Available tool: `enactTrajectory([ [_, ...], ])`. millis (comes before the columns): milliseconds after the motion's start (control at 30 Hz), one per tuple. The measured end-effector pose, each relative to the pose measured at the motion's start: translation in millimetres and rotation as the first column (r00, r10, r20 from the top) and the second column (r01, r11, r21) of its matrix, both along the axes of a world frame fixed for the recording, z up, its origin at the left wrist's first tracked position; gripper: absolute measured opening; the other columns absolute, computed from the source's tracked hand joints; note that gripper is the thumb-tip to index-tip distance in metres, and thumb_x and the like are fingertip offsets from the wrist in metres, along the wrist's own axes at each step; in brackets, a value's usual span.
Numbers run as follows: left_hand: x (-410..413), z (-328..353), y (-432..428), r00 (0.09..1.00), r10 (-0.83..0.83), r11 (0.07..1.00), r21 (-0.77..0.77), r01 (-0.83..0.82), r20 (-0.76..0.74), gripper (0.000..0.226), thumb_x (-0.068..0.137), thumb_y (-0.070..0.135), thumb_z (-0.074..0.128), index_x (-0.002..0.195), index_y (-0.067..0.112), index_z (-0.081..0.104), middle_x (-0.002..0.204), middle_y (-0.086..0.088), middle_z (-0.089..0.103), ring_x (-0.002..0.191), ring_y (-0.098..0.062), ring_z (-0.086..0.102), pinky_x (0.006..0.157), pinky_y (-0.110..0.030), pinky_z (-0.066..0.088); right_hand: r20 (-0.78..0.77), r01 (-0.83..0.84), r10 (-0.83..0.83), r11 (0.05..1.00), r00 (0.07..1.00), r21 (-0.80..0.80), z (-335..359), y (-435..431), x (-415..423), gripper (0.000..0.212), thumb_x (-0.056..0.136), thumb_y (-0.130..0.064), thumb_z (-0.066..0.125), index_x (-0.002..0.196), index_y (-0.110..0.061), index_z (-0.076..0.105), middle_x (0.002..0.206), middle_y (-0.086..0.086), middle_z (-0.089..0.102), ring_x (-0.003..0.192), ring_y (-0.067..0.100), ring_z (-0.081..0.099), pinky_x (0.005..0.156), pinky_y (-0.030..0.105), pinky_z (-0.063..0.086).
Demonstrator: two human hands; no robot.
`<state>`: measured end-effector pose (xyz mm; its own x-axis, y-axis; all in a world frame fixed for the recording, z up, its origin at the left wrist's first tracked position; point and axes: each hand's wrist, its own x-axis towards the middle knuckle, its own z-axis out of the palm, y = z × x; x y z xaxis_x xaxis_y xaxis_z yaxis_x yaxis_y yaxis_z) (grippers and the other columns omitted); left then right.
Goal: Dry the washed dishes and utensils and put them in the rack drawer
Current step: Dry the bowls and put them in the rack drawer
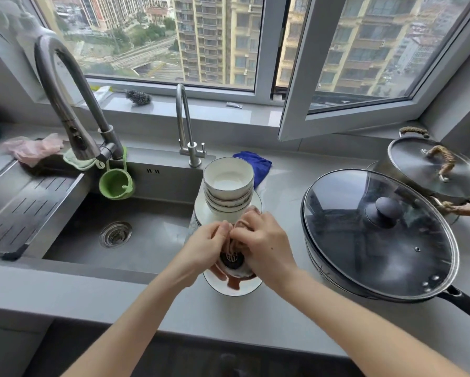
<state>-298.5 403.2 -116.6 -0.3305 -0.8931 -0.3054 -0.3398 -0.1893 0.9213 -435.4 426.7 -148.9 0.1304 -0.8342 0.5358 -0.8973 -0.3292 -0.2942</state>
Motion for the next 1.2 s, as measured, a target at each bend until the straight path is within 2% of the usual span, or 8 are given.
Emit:
enactTrajectory([
  [167,4.7,-1.0,-5.9,0.981,0.182,0.983,0.007,-0.182,-0.062,0.026,0.102,0.028,0.035,0.092,0.018,0.058,0.089,-0.007,0.061,0.057,-0.024,0.066,0.040,-0.032,0.053,0.385,0.291,-0.401,0.904,0.832,0.313,9.6,-2.3,-9.1,0.011,0.082,-0.020,0.062,0.091,-0.020,0.068,0.086,0.004,0.062,0.077,0.027,0.060,0.070,0.034,0.048],
  [300,14.2,-4.4,-11.9,0.952,0.296,0.952,-0.054,-0.300,-0.076,0.024,0.101,0.030,0.036,0.091,0.021,0.056,0.091,-0.004,0.060,0.066,-0.024,0.065,0.042,-0.034,0.055,0.721,-0.010,-0.405,0.868,0.562,0.496,24.2,2.8,-27.4,0.023,0.082,-0.040,0.054,0.085,-0.020,0.065,0.091,0.008,0.066,0.088,0.024,0.061,0.079,0.039,0.048],
  [367,7.6,-4.6,-10.4,0.959,0.265,0.958,-0.087,-0.274,-0.098,0.025,0.101,0.029,0.037,0.087,0.024,0.057,0.087,-0.006,0.060,0.069,-0.021,0.064,0.042,-0.033,0.054,0.698,-0.107,-0.418,0.811,0.582,0.575,26.0,3.5,-12.6,0.032,0.079,-0.045,0.054,0.087,-0.014,0.059,0.098,0.012,0.062,0.091,0.022,0.060,0.079,0.034,0.047],
  [567,0.3,1.1,0.2,0.996,0.081,0.919,-0.389,-0.060,0.040,0.023,0.100,0.022,0.040,0.088,0.030,0.057,0.084,0.006,0.063,0.069,0.000,0.062,0.048,-0.013,0.047,0.822,-0.402,-0.433,0.723,0.369,0.562,26.2,-10.4,-9.1,0.086,0.077,0.017,0.062,0.132,-0.039,0.027,0.108,0.001,0.064,0.097,0.012,0.065,0.090,0.028,0.052],
  [700,-1.1,-0.9,-7.2,0.993,0.093,0.875,-0.482,-0.046,0.073,0.023,0.099,0.024,0.043,0.091,0.013,0.061,0.079,0.000,0.065,0.070,-0.013,0.058,0.053,-0.028,0.046,0.819,-0.353,-0.528,0.740,0.223,0.573,20.0,-16.1,2.5,0.073,0.067,0.025,0.056,0.129,-0.012,0.052,0.113,0.018,0.065,0.103,0.029,0.064,0.091,0.041,0.052],
  [900,-28.1,-18.8,3.9,0.866,0.475,0.624,-0.635,-0.456,-0.155,0.024,0.097,0.020,0.042,0.092,0.007,0.062,0.079,0.006,0.061,0.069,-0.013,0.054,0.063,-0.024,0.039,0.739,-0.259,-0.660,0.743,-0.135,0.617,16.7,-9.6,35.4,0.018,0.084,0.011,0.050,0.088,-0.006,0.053,0.036,0.004,0.036,0.025,0.014,0.033,0.034,0.014,0.033],
  [1067,-16.6,-29.4,12.6,0.932,0.345,0.796,-0.560,-0.228,0.109,0.021,0.100,0.030,0.037,0.091,0.017,0.051,0.062,0.008,0.050,0.063,-0.024,0.048,0.055,-0.028,0.023,0.749,-0.162,-0.654,0.732,0.105,0.662,18.6,-2.6,14.4,0.029,0.079,0.013,0.052,0.100,-0.005,0.059,0.051,0.005,0.051,0.034,0.013,0.042,0.037,0.018,0.034],
  [1200,9.1,-16.9,-13.3,0.927,-0.127,0.881,-0.389,0.268,0.352,0.016,0.097,0.034,0.043,0.094,0.022,0.053,0.062,0.009,0.055,0.054,-0.003,0.053,0.051,-0.022,0.036,0.540,-0.092,-0.344,0.775,0.768,0.625,26.0,-3.4,-15.1,0.027,0.065,-0.006,0.065,0.085,-0.024,0.059,0.075,-0.010,0.065,0.074,0.011,0.061,0.068,0.024,0.049],
])
